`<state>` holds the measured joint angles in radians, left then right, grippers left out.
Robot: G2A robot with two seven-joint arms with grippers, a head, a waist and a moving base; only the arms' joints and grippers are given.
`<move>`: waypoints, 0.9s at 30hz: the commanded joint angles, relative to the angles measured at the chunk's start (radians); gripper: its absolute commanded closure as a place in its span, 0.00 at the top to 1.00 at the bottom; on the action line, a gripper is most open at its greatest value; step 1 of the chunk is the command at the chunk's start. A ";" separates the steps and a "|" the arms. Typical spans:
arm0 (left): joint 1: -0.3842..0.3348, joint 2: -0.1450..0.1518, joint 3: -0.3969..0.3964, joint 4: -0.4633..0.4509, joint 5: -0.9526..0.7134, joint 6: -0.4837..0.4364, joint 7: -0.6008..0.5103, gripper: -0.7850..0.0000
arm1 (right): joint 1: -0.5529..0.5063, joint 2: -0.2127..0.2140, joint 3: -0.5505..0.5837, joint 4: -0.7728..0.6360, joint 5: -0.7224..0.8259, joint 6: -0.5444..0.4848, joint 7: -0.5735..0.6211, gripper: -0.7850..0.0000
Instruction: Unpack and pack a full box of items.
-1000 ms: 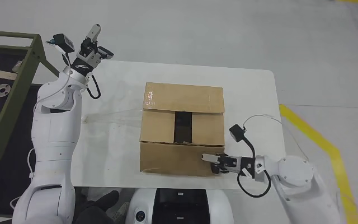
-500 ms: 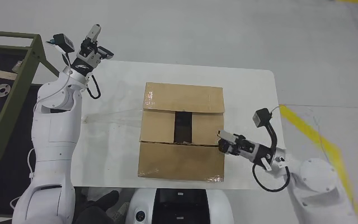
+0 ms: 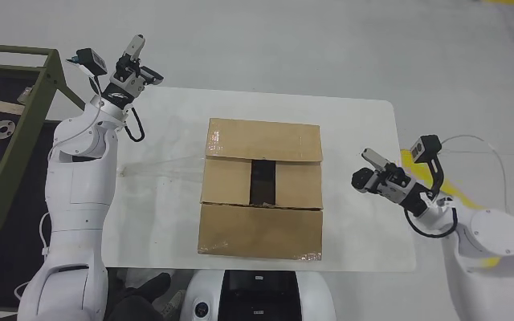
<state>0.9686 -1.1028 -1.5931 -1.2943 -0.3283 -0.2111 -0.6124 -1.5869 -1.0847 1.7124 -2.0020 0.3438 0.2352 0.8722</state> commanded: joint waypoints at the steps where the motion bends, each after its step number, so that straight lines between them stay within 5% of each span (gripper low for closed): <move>1: 0.000 0.000 0.000 0.000 0.000 0.000 0.000 1.00 | 0.019 0.002 0.004 0.035 0.013 -0.001 0.010 1.00; 27: 0.009 -0.001 0.003 -0.013 -0.010 0.003 -0.001 1.00 | 0.036 0.004 0.004 0.062 0.019 -0.004 0.018 1.00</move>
<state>0.9699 -1.1030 -1.5927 -1.2962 -0.3295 -0.2107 -0.6124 -1.5511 -1.0811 1.7166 -1.9395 0.3633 0.2308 0.8906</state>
